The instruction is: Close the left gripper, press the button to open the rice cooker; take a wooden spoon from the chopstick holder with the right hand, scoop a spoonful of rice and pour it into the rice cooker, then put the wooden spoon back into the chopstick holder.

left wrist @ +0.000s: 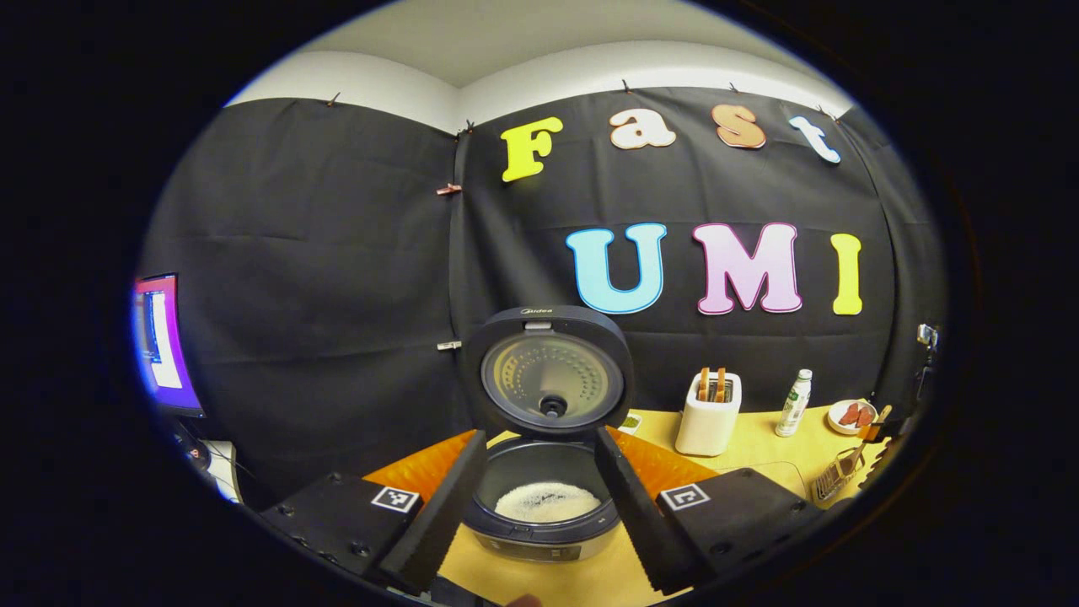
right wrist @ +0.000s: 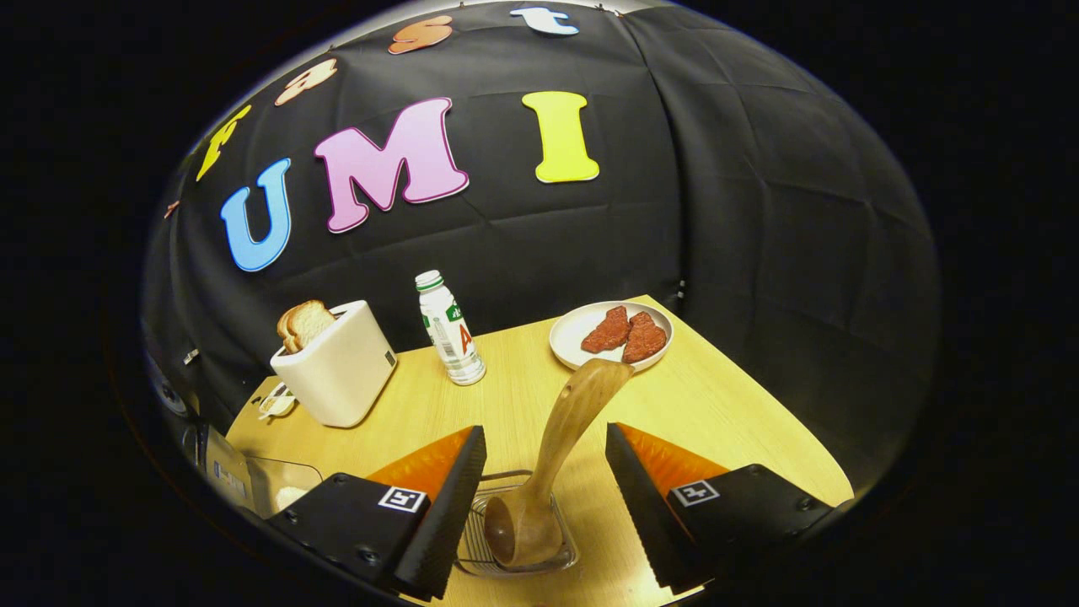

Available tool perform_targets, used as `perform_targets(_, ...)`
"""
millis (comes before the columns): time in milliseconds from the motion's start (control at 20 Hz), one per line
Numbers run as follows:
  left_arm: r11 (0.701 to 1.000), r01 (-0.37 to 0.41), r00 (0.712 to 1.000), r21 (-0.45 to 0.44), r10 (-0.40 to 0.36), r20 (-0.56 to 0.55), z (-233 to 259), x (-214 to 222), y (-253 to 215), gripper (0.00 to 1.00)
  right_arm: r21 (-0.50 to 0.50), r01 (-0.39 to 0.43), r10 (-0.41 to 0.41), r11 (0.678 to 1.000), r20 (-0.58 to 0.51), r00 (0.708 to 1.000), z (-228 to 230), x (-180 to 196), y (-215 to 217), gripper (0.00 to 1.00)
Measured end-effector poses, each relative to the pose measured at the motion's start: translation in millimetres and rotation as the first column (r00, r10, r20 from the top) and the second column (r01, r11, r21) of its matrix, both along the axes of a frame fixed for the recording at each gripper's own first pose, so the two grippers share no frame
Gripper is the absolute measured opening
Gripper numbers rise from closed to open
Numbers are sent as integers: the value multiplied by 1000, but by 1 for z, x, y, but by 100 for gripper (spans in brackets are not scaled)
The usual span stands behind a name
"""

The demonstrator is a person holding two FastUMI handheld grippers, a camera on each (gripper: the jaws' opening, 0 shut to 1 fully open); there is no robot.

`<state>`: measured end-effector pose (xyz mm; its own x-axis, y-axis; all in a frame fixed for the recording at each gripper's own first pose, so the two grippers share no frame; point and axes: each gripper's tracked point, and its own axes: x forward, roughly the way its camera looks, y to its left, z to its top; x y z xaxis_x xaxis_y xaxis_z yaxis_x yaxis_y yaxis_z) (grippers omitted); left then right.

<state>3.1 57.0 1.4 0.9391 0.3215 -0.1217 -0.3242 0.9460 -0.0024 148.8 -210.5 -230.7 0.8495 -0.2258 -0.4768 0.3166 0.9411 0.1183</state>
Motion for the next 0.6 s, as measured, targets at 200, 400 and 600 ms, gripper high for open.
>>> perform_targets(200,1000,-5,1000,7,5,-23,-4,-8,-3,88,-21,17,-18,1000,-37,999,-9,2,-11,52)
perform_targets(400,1000,-20,1000,-1,20,-23,-5,-16,0,84,13,-5,5,1000,-27,1000,0,-1,5,20)
perform_targets(600,999,-20,999,-25,19,-32,-10,-23,4,84,-7,-23,23,1000,-39,999,4,-5,14,12)
